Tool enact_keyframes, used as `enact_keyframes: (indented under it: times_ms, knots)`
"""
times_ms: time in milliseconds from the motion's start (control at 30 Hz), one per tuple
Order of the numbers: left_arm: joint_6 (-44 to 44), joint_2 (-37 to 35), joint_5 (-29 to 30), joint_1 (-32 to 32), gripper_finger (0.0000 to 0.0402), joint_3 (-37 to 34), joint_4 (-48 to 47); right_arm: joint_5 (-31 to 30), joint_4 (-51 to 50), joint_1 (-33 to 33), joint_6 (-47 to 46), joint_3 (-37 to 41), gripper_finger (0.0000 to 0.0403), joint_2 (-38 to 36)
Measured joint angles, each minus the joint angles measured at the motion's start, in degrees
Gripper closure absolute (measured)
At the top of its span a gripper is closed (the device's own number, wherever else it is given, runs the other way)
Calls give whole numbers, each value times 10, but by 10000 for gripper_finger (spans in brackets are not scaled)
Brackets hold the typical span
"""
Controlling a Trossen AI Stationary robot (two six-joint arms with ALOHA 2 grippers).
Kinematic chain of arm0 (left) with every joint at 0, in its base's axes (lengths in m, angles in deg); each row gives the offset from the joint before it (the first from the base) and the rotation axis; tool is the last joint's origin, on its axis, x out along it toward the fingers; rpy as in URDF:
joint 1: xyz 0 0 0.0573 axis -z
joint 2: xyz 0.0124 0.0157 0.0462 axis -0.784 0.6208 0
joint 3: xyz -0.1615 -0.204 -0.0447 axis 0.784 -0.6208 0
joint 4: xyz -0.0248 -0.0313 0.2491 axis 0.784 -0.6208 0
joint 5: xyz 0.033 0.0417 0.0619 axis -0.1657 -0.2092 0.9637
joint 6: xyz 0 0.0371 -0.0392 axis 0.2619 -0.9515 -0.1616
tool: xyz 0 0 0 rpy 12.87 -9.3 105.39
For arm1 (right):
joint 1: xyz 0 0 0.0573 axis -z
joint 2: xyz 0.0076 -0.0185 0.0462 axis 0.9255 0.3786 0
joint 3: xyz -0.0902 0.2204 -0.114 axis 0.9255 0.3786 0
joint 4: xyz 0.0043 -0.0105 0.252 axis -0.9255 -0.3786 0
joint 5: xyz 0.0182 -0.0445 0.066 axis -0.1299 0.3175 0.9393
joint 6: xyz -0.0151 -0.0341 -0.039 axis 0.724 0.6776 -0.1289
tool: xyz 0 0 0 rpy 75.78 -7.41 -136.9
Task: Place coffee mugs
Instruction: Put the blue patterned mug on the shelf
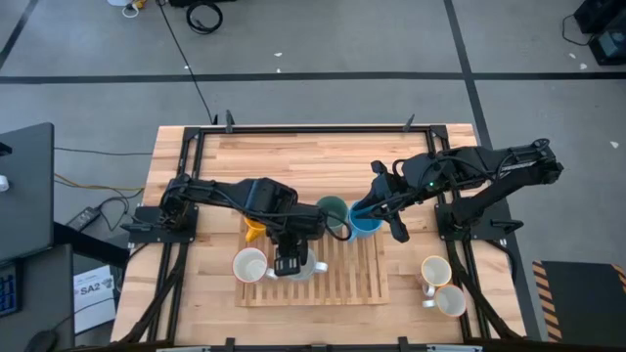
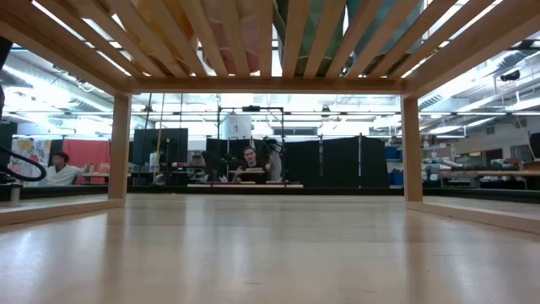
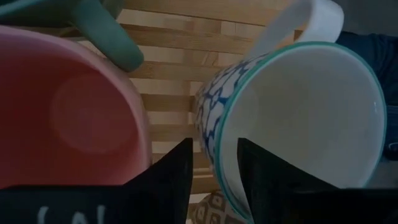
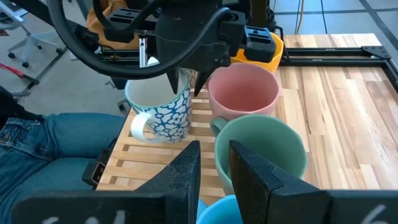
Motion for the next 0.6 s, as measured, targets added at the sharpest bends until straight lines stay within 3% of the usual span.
enact_keyframes:
  times_ms: [600]
  knots:
    - [-45,-8,0,-1,269,0,0,0,0,0,0,0,313,0]
